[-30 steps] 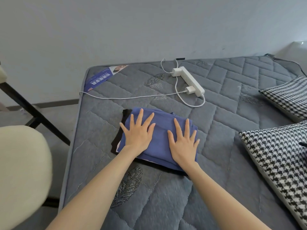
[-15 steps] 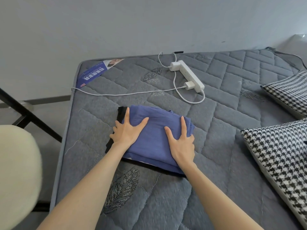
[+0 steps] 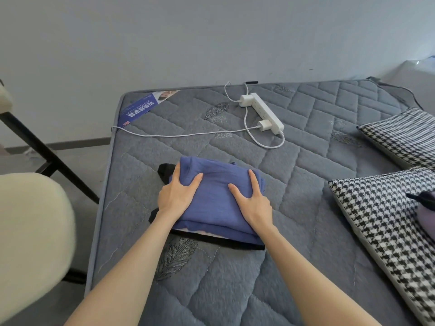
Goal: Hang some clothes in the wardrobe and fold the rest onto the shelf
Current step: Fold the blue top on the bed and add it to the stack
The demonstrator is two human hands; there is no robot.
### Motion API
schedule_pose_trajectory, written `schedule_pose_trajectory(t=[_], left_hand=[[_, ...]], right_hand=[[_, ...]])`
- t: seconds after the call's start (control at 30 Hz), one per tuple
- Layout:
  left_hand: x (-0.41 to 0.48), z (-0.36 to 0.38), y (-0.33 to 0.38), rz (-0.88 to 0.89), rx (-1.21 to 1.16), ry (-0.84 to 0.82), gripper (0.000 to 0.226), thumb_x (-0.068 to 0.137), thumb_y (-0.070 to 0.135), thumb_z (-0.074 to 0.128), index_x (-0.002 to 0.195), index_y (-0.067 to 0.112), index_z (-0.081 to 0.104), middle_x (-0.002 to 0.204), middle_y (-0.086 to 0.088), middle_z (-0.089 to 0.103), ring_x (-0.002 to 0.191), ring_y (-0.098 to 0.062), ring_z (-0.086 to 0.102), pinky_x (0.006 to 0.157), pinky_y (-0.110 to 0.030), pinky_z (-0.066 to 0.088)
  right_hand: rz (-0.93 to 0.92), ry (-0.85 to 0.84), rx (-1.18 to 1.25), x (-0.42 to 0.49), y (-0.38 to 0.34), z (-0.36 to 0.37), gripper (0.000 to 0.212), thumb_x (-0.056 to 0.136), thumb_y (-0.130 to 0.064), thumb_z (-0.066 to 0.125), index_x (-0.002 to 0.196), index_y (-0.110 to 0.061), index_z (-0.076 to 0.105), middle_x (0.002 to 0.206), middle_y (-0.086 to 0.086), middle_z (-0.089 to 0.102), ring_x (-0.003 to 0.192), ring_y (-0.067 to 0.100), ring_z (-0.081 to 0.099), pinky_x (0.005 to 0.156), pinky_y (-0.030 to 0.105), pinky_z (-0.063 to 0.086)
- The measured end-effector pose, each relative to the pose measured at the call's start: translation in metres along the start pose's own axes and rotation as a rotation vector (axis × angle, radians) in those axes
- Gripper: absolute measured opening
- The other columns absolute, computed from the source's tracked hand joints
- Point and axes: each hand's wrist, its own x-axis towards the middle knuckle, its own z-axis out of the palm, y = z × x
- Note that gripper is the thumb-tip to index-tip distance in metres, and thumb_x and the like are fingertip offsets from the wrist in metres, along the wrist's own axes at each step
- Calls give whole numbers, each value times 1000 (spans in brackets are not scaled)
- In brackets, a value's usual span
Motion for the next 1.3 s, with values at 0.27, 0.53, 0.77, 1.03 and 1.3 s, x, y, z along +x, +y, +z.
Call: schedule_pose_trajectory(t=[0.27, 0.53, 0.77, 1.03, 1.3], left_hand=[[-94, -50, -54, -83, -61, 181, 74, 82, 75, 41, 143, 57, 2, 132, -7, 55, 114, -37, 54, 91, -41, 42], [-148, -77, -124, -202, -60, 229, 75, 82, 76, 39, 141, 58, -3, 132, -8, 55, 111, -38, 55, 90, -41, 43], [-163, -73, -152, -177, -170, 157, 78, 83, 72, 46, 140, 59, -5, 131, -1, 56, 111, -32, 56, 88, -40, 45], [-157, -74, -160, -221, -344, 110, 93, 67, 78, 57, 141, 60, 4, 143, 18, 43, 128, -24, 47, 101, -37, 35], [-164, -87, -161, -132, -369, 157, 90, 79, 67, 59, 143, 57, -3, 143, 11, 44, 124, -23, 49, 93, -31, 37]], right_hand=[[-184, -91, 8, -83, -25, 12, 70, 86, -63, 52, 145, -54, 15, 103, -6, 53, 87, 16, 49, 64, 26, 33], [-284, -248, -71, -131, -23, 62, 70, 87, -67, 47, 145, -56, 9, 124, 3, 55, 96, 17, 50, 72, 32, 35], [-238, -272, 26, -139, -8, 70, 80, 81, -69, 53, 140, -64, -1, 139, 9, 40, 120, 26, 46, 84, 34, 35], [-137, -344, 95, -130, -8, 72, 94, 70, -74, 64, 139, -66, 0, 127, -4, 55, 116, 23, 55, 99, 41, 42], [-208, -289, 72, -145, -28, 65, 88, 74, -70, 64, 141, -61, 9, 115, -8, 59, 109, 21, 57, 92, 36, 44]])
